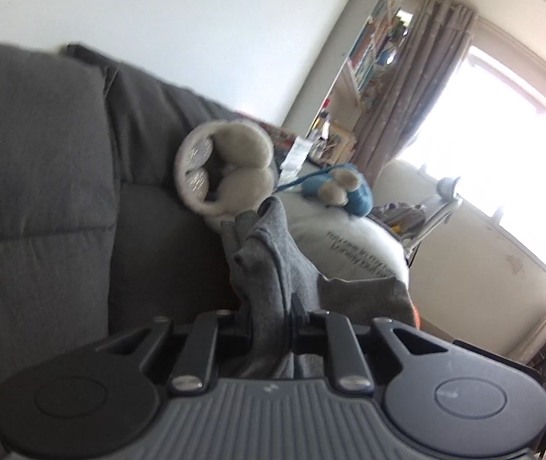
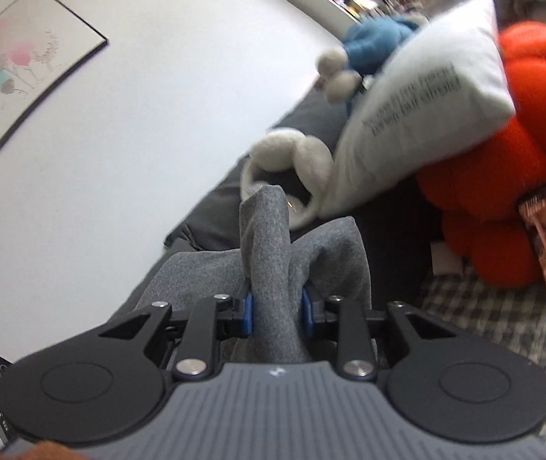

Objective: Fold clothes
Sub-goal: 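Lift the folded grey shirt with both grippers and carry it toward the sofa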

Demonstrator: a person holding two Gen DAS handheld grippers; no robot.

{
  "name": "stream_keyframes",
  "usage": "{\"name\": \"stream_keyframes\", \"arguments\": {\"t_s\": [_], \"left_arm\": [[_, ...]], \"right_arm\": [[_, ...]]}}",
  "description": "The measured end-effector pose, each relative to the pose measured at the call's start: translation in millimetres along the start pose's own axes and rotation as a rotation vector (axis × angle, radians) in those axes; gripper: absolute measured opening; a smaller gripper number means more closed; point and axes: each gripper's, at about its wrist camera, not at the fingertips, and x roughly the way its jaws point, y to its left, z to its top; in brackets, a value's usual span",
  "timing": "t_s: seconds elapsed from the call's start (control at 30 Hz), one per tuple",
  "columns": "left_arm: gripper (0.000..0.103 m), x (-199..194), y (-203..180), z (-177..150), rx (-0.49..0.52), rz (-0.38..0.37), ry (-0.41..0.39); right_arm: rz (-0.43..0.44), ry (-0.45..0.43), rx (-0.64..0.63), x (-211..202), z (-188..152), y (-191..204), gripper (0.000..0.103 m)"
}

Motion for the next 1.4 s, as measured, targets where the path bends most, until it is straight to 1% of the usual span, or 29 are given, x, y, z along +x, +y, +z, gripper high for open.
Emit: {"name": "stream_keyframes", "arguments": {"t_s": [0.1,0.23,0.33,0.47,0.53,0.57,0.6,0.63,0.7,0.77,0.83,0.9,1.0,1.07,1.1,1.17,1.2,1.23,1.3,1.4], "left_arm": [[0.016,14,12,-17,-0.043,0.022,0.083],[0.017,27,20,-45,-0.079,0.000,0.180],[0.017,38,22,-62,-0.073,-0.003,0.226],[0.018,52,31,-81,-0.087,0.005,0.297],[0.021,50,38,-86,-0.099,0.009,0.308],[0.024,46,42,-86,-0.108,0.005,0.301],[0.035,42,46,-86,-0.118,0.002,0.295],[0.050,37,51,-85,-0.127,-0.002,0.288],[0.059,29,59,-84,-0.140,-0.012,0.285],[0.061,29,65,-83,-0.164,-0.021,0.314],[0.066,32,73,-84,-0.204,-0.033,0.357],[0.068,40,83,-88,-0.253,-0.083,0.414],[0.066,59,100,-102,-0.389,-0.197,0.486],[0.064,67,106,-108,-0.437,-0.214,0.488],[0.060,69,107,-110,-0.448,-0.218,0.485],[0.045,72,108,-112,-0.461,-0.220,0.474],[0.034,70,104,-112,-0.445,-0.212,0.460],[0.029,69,100,-111,-0.428,-0.204,0.447],[0.026,65,92,-108,-0.390,-0.187,0.420],[0.024,52,72,-96,-0.281,-0.149,0.377]], "right_arm": [[-0.065,0.057,0.019,-2,-13,-16,0.028],[-0.137,0.104,0.023,-20,-18,-31,0.028],[-0.171,0.128,0.026,-28,-20,-44,0.028],[-0.223,0.157,0.041,-24,-29,-61,0.028],[-0.232,0.172,0.048,-20,-31,-68,0.028],[-0.235,0.173,0.050,-19,-32,-71,0.028],[-0.233,0.178,0.054,-19,-33,-74,0.028],[-0.226,0.182,0.057,-19,-32,-75,0.028],[-0.218,0.185,0.061,-18,-31,-78,0.028],[-0.216,0.187,0.056,-17,-30,-78,0.028],[-0.204,0.195,0.050,-17,-30,-79,0.028],[-0.202,0.195,0.051,-16,-31,-80,0.028],[-0.196,0.198,0.055,-16,-31,-81,0.028],[-0.196,0.201,0.055,-16,-31,-81,0.028],[-0.197,0.201,0.054,-16,-31,-81,0.028],[-0.199,0.201,0.052,-16,-31,-81,0.028],[-0.200,0.200,0.045,-16,-31,-81,0.028],[-0.201,0.200,0.036,-17,-31,-80,0.028],[-0.203,0.197,0.022,-18,-31,-76,0.028],[-0.196,0.177,-0.004,-22,-30,-65,0.027]]}}
